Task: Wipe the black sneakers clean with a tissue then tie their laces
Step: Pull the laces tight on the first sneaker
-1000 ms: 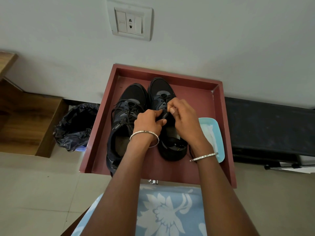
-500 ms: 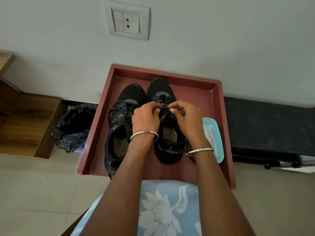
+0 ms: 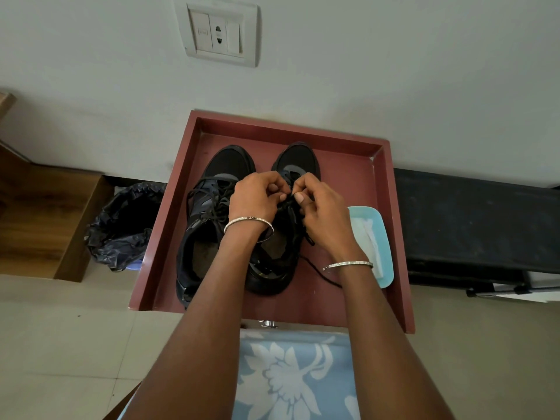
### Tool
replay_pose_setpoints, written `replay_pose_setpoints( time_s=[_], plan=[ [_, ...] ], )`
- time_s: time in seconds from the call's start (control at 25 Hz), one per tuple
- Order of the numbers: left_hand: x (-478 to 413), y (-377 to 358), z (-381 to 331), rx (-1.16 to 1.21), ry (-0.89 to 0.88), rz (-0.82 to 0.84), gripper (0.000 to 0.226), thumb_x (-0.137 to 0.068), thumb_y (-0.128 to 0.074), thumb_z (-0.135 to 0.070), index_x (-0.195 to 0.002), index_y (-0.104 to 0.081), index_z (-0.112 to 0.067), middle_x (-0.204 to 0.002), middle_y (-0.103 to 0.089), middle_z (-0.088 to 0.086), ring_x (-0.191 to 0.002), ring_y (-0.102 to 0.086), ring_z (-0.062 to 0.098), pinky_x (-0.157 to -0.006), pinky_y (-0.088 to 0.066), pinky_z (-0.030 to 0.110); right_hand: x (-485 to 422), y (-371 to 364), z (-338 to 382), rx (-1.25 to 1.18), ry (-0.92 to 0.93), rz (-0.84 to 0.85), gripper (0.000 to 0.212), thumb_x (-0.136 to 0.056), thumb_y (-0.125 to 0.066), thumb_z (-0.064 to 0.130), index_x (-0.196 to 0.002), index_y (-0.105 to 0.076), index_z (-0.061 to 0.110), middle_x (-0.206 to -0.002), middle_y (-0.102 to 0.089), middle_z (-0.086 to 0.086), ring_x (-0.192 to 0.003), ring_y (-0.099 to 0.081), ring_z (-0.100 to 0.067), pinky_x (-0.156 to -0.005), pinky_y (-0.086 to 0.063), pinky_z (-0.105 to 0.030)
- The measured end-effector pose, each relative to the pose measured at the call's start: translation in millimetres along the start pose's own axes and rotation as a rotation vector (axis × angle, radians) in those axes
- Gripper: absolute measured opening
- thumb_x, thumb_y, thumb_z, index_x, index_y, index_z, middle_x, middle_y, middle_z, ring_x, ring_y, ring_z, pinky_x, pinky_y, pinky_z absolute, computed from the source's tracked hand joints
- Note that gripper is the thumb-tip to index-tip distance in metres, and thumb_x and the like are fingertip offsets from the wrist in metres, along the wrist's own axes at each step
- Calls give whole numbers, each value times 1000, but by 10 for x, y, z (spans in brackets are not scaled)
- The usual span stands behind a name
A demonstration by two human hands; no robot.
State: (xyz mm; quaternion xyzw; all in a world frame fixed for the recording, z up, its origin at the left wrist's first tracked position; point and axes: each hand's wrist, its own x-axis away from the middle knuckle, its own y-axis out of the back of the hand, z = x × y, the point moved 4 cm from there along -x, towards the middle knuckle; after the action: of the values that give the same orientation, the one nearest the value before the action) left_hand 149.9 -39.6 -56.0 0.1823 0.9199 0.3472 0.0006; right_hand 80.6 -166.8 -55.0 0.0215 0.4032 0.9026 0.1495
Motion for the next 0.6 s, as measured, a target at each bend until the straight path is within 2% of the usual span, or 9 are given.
replay_pose_setpoints(
  time_s=[0.12,0.24,0.36,0.48,0.6],
  plan=[
    [-61,-21,-18,-153,-31,76,12,-92,-67,-21,-89,-63,-32,-101,-58,-2,-94,-60,19,-74,-46,37,2,-10,13,-27,9,-15,14,-98,-56,12,-93,-56,25,-83,-60,6,-76,-56,-16,-63,-47,-33],
    [-46,-60,-12,-233,-72,111,6,-97,-58,-25,-98,-59,-30,-104,-52,2,-101,-58,26,-79,-51,46,-4,-10,-1,-51,-7,-28,13,-98,-56,11,-93,-57,23,-80,-61,6,-73,-57,-16,-62,-49,-34],
    [-52,-19,12,-136,-109,138,10,-96,-57,-20,-95,-57,-29,-97,-51,-1,-92,-56,22,-78,-50,41,-4,4,25,-85,-15,-36,12,-98,-55,8,-93,-57,19,-80,-62,4,-72,-59,-18,-63,-50,-38],
    [-47,44,-6,28,-130,94,15,-94,-58,-12,-90,-59,-27,-82,-54,-5,-73,-53,13,-69,-47,34,-20,-14,18,-103,-38,-31,12,-97,-57,9,-93,-58,20,-79,-64,5,-73,-62,-19,-66,-53,-42],
    [-27,66,35,144,-27,34,20,-96,-54,-5,-91,-65,-21,-74,-59,-12,-66,-53,3,-62,-42,18,13,9,-50,-245,-138,-17,18,-94,-62,9,-95,-60,26,-83,-69,7,-76,-68,-14,-69,-59,-43]
  ],
)
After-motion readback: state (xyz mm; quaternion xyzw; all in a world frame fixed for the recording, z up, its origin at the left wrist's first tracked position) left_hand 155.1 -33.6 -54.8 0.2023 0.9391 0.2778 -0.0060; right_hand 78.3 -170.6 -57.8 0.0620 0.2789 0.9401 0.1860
